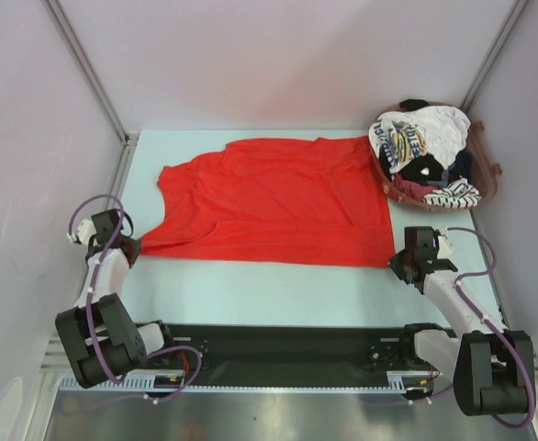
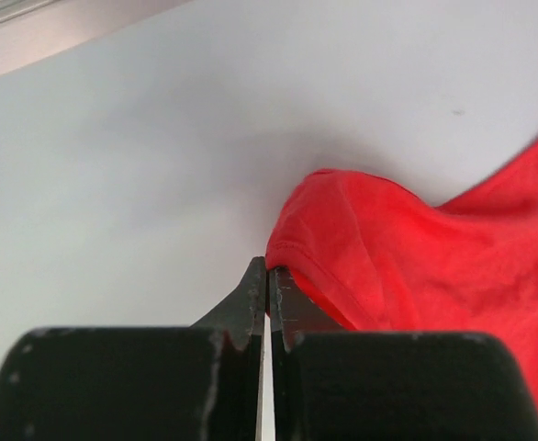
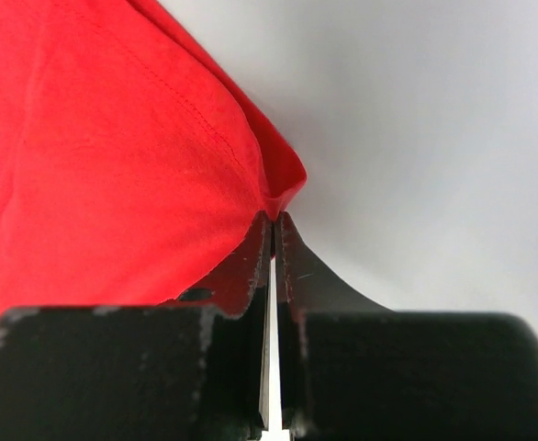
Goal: Fold and stack the tank tops
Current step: Fold the tank top
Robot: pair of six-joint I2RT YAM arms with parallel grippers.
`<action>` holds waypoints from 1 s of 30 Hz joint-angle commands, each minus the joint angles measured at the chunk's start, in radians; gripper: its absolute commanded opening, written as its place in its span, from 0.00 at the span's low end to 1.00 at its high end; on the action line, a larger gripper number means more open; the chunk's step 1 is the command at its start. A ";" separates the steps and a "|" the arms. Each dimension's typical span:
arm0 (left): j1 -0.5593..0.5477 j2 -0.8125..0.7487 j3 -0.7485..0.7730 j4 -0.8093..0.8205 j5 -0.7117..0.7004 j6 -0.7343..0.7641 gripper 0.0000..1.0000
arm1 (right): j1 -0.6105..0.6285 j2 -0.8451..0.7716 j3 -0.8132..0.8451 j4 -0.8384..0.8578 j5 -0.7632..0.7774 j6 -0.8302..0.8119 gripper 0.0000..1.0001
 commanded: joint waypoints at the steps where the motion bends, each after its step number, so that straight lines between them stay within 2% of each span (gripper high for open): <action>1: 0.069 -0.029 0.014 -0.110 -0.047 -0.045 0.00 | -0.002 -0.022 0.005 -0.129 -0.019 0.013 0.00; 6: 0.176 -0.089 -0.023 -0.137 -0.026 -0.038 0.00 | 0.010 -0.090 -0.035 -0.198 -0.053 0.055 0.00; 10: 0.245 -0.156 -0.014 -0.202 -0.068 -0.049 0.00 | 0.051 -0.174 -0.049 -0.267 -0.036 0.090 0.00; 13: 0.290 -0.218 -0.009 -0.235 -0.085 -0.045 0.04 | 0.080 -0.217 -0.053 -0.344 -0.012 0.136 0.00; 14: 0.298 -0.231 -0.009 -0.247 -0.088 -0.045 0.09 | 0.097 -0.223 -0.058 -0.382 -0.005 0.151 0.00; 15: 0.304 -0.253 -0.011 -0.247 -0.090 -0.040 0.19 | 0.108 -0.228 -0.063 -0.395 -0.013 0.158 0.00; 16: 0.307 -0.261 -0.014 -0.242 -0.088 -0.032 0.41 | 0.113 -0.234 -0.066 -0.387 -0.016 0.139 0.00; 17: 0.309 -0.265 -0.017 -0.238 -0.088 -0.025 0.55 | 0.123 -0.258 -0.067 -0.387 -0.019 0.139 0.00; 19: 0.310 -0.268 -0.020 -0.224 -0.075 -0.009 0.56 | 0.125 -0.286 -0.063 -0.425 0.004 0.174 0.08; 20: 0.315 -0.268 -0.021 -0.226 -0.075 -0.015 0.57 | 0.128 -0.303 -0.060 -0.422 0.005 0.172 0.17; 21: 0.318 -0.259 -0.021 -0.227 -0.069 -0.014 0.66 | 0.128 -0.306 -0.055 -0.424 0.016 0.168 0.30; 23: 0.325 -0.252 -0.014 -0.227 -0.067 -0.012 0.71 | 0.131 -0.297 -0.031 -0.447 0.038 0.167 0.50; 24: 0.328 -0.245 -0.012 -0.230 -0.067 -0.012 0.81 | 0.133 -0.294 -0.020 -0.451 0.053 0.162 0.53; 26: 0.335 -0.242 -0.003 -0.245 -0.082 -0.018 0.84 | 0.133 -0.283 0.000 -0.478 0.073 0.158 0.57; 27: 0.336 -0.241 -0.001 -0.252 -0.090 -0.025 0.92 | 0.134 -0.277 0.015 -0.479 0.081 0.152 0.57; 30: 0.348 -0.245 -0.001 -0.259 -0.101 -0.031 1.00 | 0.133 -0.272 0.045 -0.473 0.113 0.127 0.57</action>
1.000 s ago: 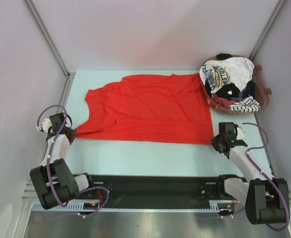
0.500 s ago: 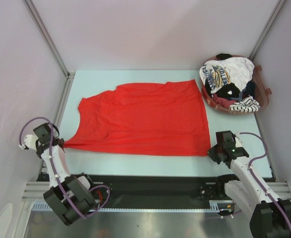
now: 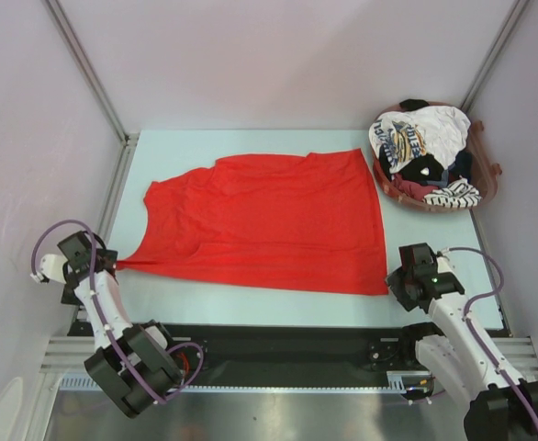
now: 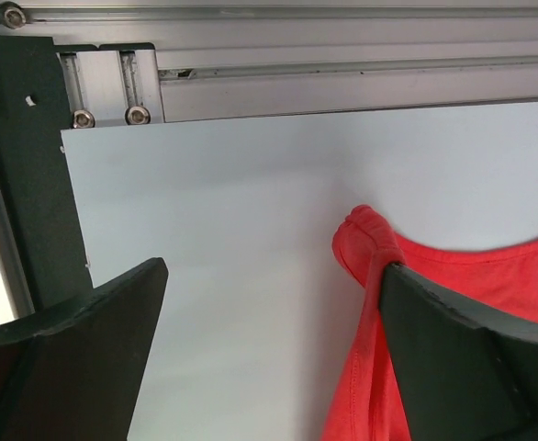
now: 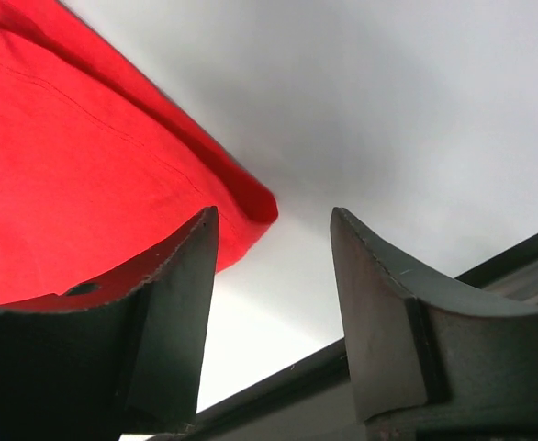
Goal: Fold and stack the tank tops
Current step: Fold the tank top
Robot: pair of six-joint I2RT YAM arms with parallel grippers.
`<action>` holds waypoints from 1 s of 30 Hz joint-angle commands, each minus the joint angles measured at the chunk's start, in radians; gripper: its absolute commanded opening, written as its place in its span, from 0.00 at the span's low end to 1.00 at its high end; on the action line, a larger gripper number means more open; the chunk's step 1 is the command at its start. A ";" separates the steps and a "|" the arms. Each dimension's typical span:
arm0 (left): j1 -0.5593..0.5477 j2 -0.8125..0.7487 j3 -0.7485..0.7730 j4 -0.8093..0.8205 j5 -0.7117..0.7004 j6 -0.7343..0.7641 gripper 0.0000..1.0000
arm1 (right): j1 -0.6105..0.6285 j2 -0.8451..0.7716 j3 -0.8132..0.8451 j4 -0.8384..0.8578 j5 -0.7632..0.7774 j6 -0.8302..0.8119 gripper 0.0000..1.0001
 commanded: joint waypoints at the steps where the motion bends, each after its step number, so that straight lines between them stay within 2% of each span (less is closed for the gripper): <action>1: 0.025 -0.005 0.020 0.004 -0.036 -0.001 1.00 | 0.007 0.001 0.076 -0.006 0.085 -0.028 0.55; 2: 0.026 -0.002 0.018 0.007 -0.039 -0.001 1.00 | 0.007 0.002 0.087 0.008 0.091 -0.069 0.51; 7: 0.043 0.022 0.021 0.016 -0.027 -0.006 1.00 | 0.007 0.054 0.159 0.040 0.138 -0.137 0.47; 11: 0.043 0.097 -0.025 0.134 0.111 0.048 0.98 | 0.007 0.079 0.176 0.060 0.148 -0.149 0.47; 13: 0.043 0.134 -0.043 0.261 0.278 0.119 0.86 | 0.007 0.084 0.173 0.084 0.135 -0.151 0.47; 15: 0.040 0.191 -0.054 0.298 0.396 0.124 0.83 | 0.007 0.087 0.170 0.107 0.115 -0.151 0.47; 17: 0.034 0.217 -0.048 0.321 0.426 0.131 0.85 | 0.007 0.099 0.168 0.117 0.105 -0.149 0.47; 21: 0.035 0.196 -0.034 0.306 0.397 0.132 0.98 | 0.007 0.110 0.167 0.131 0.100 -0.151 0.47; 26: 0.034 0.069 0.006 0.243 0.331 0.147 1.00 | 0.007 0.117 0.160 0.196 0.072 -0.216 0.46; 28: 0.031 0.030 0.030 0.190 0.290 0.152 1.00 | 0.005 0.137 0.177 0.245 0.060 -0.273 0.43; 30: 0.021 -0.005 0.085 0.084 0.149 0.129 1.00 | 0.004 0.159 0.199 0.276 0.043 -0.319 0.39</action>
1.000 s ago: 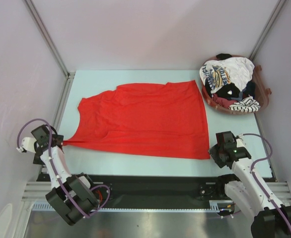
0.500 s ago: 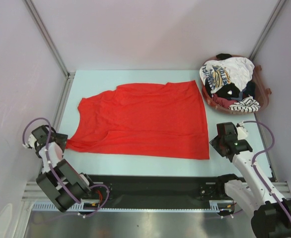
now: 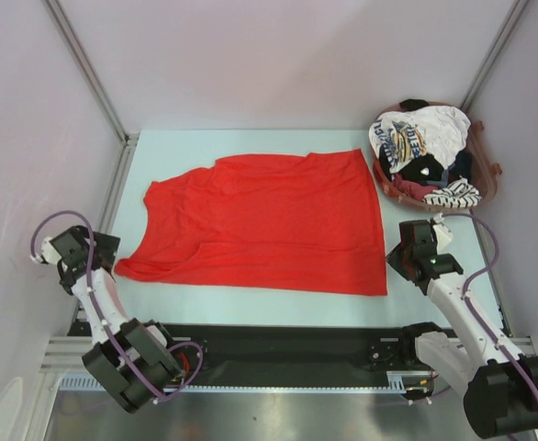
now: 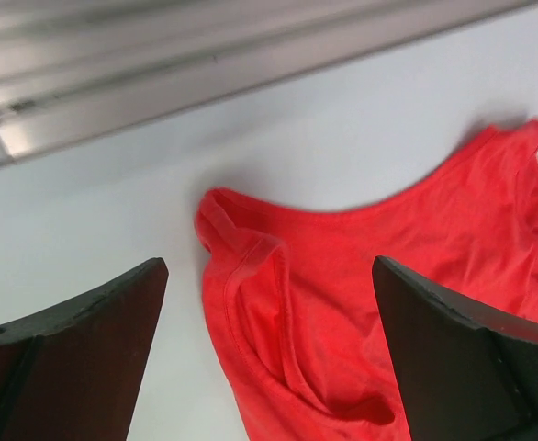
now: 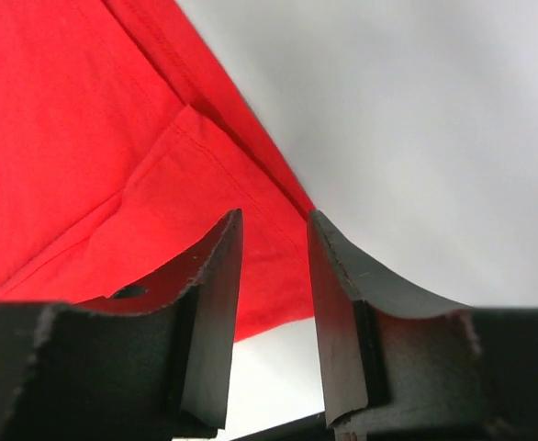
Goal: Fold and stack the tank tops
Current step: Fold the tank top
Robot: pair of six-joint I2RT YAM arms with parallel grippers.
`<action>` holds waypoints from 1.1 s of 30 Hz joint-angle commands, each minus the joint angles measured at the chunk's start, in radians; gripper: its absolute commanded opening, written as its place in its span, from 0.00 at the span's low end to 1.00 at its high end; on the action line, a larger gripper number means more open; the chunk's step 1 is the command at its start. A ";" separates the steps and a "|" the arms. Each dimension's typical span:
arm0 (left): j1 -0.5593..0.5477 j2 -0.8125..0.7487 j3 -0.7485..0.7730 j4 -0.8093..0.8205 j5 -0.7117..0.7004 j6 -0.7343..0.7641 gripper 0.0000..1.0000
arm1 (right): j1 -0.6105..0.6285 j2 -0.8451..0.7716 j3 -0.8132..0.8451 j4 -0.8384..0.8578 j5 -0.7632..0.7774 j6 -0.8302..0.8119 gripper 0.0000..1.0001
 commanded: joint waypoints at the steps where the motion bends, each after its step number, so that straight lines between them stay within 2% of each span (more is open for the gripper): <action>1: -0.004 -0.068 0.116 -0.128 -0.184 -0.014 1.00 | 0.002 0.053 0.079 0.097 -0.024 -0.103 0.39; 4: -0.005 -0.081 0.174 -0.128 -0.157 0.031 1.00 | 0.004 0.115 0.121 0.137 -0.059 -0.169 0.33; 6: -0.020 -0.069 0.177 -0.052 0.044 0.096 0.98 | 0.005 0.150 0.138 0.172 -0.087 -0.232 0.30; 9: -0.126 0.000 0.235 -0.039 0.194 0.166 0.93 | 0.005 0.224 0.153 0.226 -0.150 -0.307 0.25; 11: -0.221 0.040 0.260 -0.039 0.236 0.188 0.98 | 0.005 0.282 0.170 0.220 -0.142 -0.326 0.26; 13: -0.319 0.050 0.258 -0.022 0.243 0.193 0.99 | 0.007 0.308 0.178 0.218 -0.130 -0.332 0.31; 16: -0.405 0.042 0.205 0.011 0.251 0.179 1.00 | 0.002 0.331 0.155 0.247 -0.122 -0.341 0.39; 23: -0.603 0.027 0.058 0.142 0.227 0.134 0.96 | -0.002 0.420 0.150 0.332 -0.143 -0.347 0.34; 28: -0.645 0.079 0.025 0.185 0.220 0.145 0.94 | 0.002 0.495 0.158 0.361 -0.128 -0.335 0.32; 33: -0.663 0.059 0.008 0.208 0.196 0.143 0.94 | 0.002 0.525 0.152 0.381 -0.114 -0.331 0.29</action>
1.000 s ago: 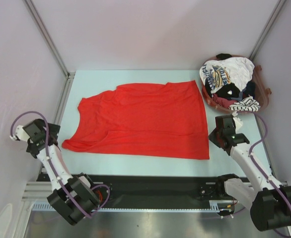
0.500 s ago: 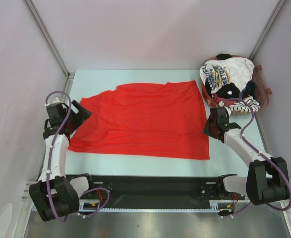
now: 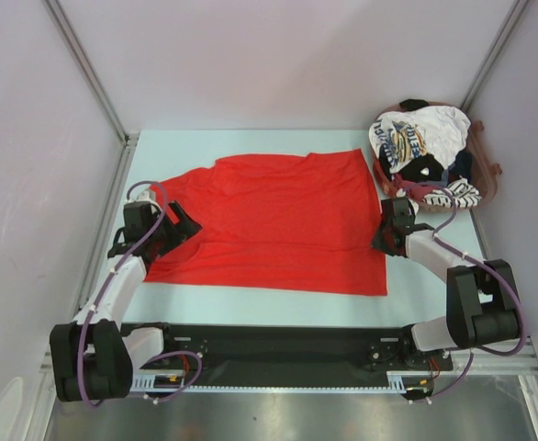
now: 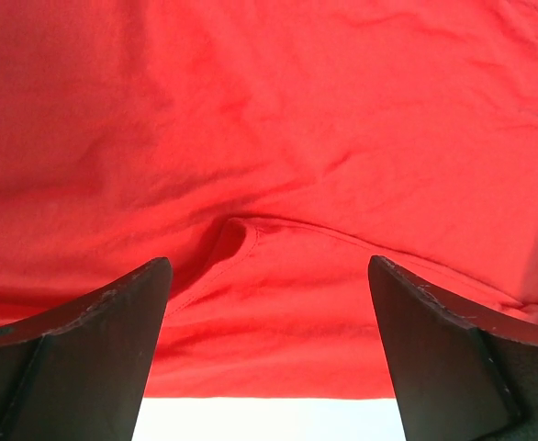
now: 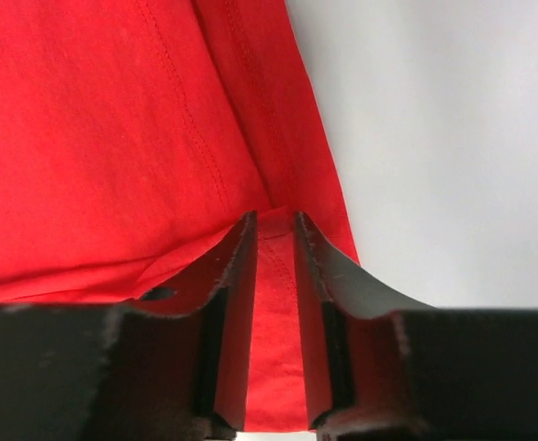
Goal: Fold and stack the tank tops
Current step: Fold the tank top
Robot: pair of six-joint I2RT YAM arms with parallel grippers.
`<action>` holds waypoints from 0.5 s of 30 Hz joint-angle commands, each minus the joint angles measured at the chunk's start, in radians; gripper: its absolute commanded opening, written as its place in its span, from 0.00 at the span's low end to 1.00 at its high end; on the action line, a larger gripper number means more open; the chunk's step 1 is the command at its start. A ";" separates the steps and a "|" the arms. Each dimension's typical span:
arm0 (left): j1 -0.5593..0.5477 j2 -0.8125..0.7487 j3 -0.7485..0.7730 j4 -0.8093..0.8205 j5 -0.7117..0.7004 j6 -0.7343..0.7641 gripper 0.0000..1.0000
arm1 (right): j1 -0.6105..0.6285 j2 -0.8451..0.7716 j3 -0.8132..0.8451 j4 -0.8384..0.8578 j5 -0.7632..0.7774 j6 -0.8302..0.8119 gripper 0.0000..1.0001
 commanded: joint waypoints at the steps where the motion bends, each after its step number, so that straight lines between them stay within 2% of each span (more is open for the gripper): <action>1: -0.020 -0.028 -0.010 0.070 -0.027 0.005 0.94 | 0.002 0.012 0.016 0.048 0.032 -0.003 0.26; 3: -0.025 -0.039 -0.015 0.077 -0.037 0.007 0.94 | 0.002 0.010 0.013 0.049 0.040 -0.002 0.24; 4: -0.029 -0.042 -0.018 0.079 -0.041 0.007 0.93 | 0.004 0.010 0.013 0.049 0.041 -0.003 0.18; 6: -0.035 -0.035 -0.023 0.088 -0.049 0.008 0.93 | 0.004 0.010 0.013 0.048 0.046 -0.003 0.17; 9: -0.057 0.000 -0.017 0.077 -0.076 0.010 0.94 | 0.005 0.018 0.013 0.039 0.044 -0.003 0.20; 10: -0.060 0.010 -0.012 0.073 -0.078 0.010 0.94 | 0.005 0.016 0.013 0.036 0.046 -0.005 0.28; 15: -0.060 0.011 -0.020 0.082 -0.098 0.012 0.94 | 0.022 -0.039 -0.005 0.026 0.093 -0.011 0.29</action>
